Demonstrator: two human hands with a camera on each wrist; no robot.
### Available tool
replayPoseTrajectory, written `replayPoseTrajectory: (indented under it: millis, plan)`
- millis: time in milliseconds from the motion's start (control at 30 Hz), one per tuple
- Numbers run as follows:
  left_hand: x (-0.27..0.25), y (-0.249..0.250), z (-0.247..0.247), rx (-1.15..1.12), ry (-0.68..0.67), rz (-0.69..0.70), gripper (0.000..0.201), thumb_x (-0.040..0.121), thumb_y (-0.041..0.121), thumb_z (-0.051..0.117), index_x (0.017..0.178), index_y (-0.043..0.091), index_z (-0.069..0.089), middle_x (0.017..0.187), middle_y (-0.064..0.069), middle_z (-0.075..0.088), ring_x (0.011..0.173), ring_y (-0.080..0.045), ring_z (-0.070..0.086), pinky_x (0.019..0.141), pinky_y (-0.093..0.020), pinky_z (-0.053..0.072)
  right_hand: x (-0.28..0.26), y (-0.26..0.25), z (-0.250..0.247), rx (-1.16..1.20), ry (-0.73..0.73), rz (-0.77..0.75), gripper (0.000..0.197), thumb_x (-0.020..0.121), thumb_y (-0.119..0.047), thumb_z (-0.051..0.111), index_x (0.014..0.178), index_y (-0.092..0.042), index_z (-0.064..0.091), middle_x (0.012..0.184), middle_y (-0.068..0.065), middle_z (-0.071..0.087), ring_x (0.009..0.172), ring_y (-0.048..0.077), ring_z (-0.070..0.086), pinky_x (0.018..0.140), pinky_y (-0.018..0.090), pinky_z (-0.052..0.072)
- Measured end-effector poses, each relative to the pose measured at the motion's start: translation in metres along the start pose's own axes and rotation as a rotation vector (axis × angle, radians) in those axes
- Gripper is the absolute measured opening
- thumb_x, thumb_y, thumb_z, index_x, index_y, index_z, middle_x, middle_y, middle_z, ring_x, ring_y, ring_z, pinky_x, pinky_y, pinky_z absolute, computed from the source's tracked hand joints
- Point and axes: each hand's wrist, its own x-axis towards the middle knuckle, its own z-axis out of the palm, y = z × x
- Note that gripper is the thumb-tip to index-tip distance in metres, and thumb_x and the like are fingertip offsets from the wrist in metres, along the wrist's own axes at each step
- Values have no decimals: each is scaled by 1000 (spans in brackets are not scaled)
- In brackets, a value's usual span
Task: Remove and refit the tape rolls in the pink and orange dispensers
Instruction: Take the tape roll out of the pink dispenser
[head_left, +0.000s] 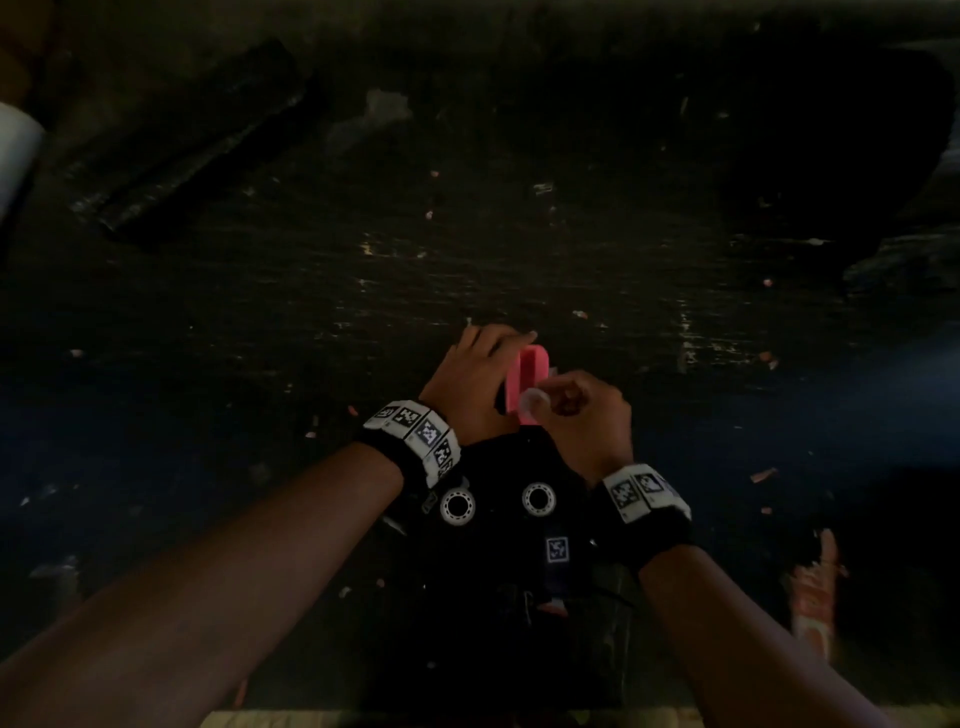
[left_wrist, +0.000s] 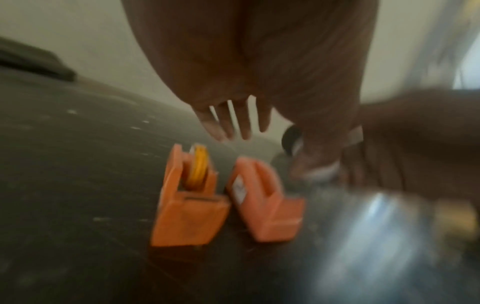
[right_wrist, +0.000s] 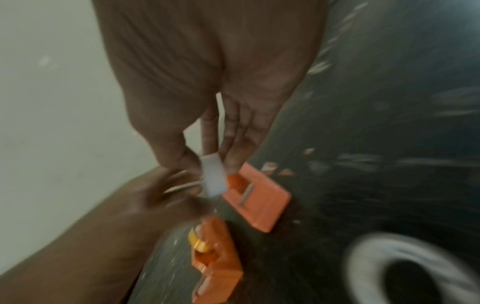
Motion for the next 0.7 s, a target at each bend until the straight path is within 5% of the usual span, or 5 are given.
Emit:
replayPoseTrajectory:
  millis: [100, 200, 333, 533, 700]
  plan:
    - [-25, 6, 9, -443, 85, -92, 53, 90, 19, 73, 140, 23, 56, 126, -2, 66, 112, -13, 65, 92, -26, 51, -23, 25, -11, 301, -62, 24, 10, 82, -16, 85, 88, -18, 77, 83, 2, 79, 71, 10, 73, 66, 26, 58]
    - [-51, 12, 28, -738, 1, -261, 29, 98, 10, 64, 126, 17, 68, 109, -5, 76, 99, -19, 76, 82, -21, 56, -36, 41, -15, 434, -121, 31, 9, 85, -5, 80, 93, -8, 77, 85, 14, 78, 70, 14, 71, 65, 26, 57]
    - [-69, 24, 49, -907, -31, -313, 23, 96, 10, 70, 119, 7, 74, 105, -10, 80, 88, -14, 77, 73, -16, 57, -46, 51, -15, 454, -175, 4, 11, 87, -3, 77, 96, -8, 76, 94, 21, 78, 81, 22, 74, 73, 34, 61]
    - [-76, 22, 64, -892, 56, -404, 19, 88, 15, 80, 107, 13, 78, 101, -4, 82, 94, -19, 79, 90, -36, 63, -45, 61, -1, 268, -161, -14, 15, 87, -11, 80, 99, -20, 79, 95, 2, 81, 89, 15, 78, 86, 36, 63]
    - [-69, 31, 61, -1068, 58, -471, 23, 102, 3, 55, 118, 1, 71, 111, -14, 75, 89, -17, 75, 76, -19, 60, -37, 59, 3, 235, -139, 37, 13, 87, -18, 79, 101, -17, 82, 94, 0, 81, 89, 12, 78, 87, 36, 63]
